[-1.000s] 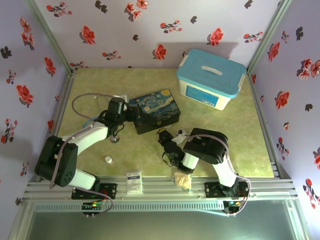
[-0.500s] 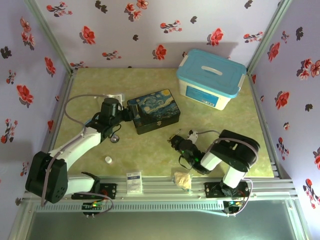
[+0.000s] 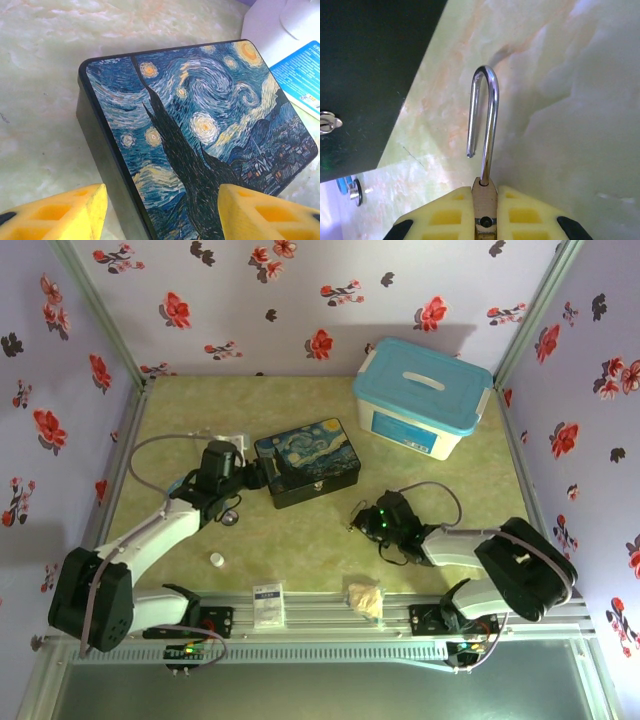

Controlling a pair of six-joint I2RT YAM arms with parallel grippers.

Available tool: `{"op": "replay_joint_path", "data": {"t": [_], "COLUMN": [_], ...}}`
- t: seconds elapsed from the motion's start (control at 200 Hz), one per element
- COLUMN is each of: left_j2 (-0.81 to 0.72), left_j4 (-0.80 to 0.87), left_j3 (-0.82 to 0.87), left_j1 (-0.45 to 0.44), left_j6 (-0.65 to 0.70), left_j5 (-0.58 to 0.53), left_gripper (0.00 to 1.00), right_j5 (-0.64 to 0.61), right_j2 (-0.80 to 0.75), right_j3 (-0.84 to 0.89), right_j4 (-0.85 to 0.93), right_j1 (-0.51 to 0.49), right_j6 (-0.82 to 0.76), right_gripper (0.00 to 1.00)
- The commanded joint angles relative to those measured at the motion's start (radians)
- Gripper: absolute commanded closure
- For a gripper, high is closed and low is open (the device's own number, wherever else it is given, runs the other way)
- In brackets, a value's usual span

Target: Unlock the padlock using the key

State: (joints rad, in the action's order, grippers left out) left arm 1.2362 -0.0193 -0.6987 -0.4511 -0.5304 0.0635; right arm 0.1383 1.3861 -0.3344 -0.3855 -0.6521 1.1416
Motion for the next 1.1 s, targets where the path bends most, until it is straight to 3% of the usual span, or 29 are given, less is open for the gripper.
{"op": "replay_joint_path", "data": {"t": [0.0, 0.105, 0.17, 0.295, 0.405, 0.51, 0.64, 0.895, 1.095], "left_j2": [-0.019, -0.022, -0.020, 0.005, 0.022, 0.025, 0.028, 0.022, -0.032], "left_j4": [0.012, 0.010, 0.013, 0.019, 0.000, -0.013, -0.009, 0.004, 0.056], "left_j3": [0.031, 0.048, 0.052, 0.041, 0.034, 0.034, 0.032, 0.033, 0.022], "left_j1": [0.006, 0.002, -0.001, -0.001, -0.001, -0.001, -0.001, -0.002, 0.007], "left_j6": [-0.026, -0.029, -0.029, -0.034, -0.046, -0.050, -0.051, -0.045, -0.016], "left_j5": [0.023, 0.028, 0.028, 0.047, 0.065, 0.066, 0.069, 0.070, 0.040], "left_gripper": [0.40, 0.40, 0.39, 0.33, 0.31, 0.30, 0.29, 0.28, 0.25], "right_j5": [0.162, 0.186, 0.182, 0.107, 0.069, 0.069, 0.059, 0.033, -0.110], "right_j2": [0.006, -0.022, -0.044, -0.079, -0.046, -0.022, 0.028, 0.045, -0.019], "right_j3": [0.003, -0.026, -0.062, -0.152, -0.217, -0.243, -0.282, -0.324, -0.358], "right_j4": [0.302, 0.436, 0.548, 0.764, 0.876, 0.872, 0.898, 0.901, 0.962], "right_j1": [0.078, 0.129, 0.158, 0.189, 0.216, 0.238, 0.263, 0.287, 0.281], "right_j6": [-0.130, -0.228, -0.288, -0.399, -0.479, -0.508, -0.557, -0.601, -0.616], "right_gripper": [1.00, 1.00, 0.94, 0.84, 0.83, 0.83, 0.70, 0.61, 0.56]}}
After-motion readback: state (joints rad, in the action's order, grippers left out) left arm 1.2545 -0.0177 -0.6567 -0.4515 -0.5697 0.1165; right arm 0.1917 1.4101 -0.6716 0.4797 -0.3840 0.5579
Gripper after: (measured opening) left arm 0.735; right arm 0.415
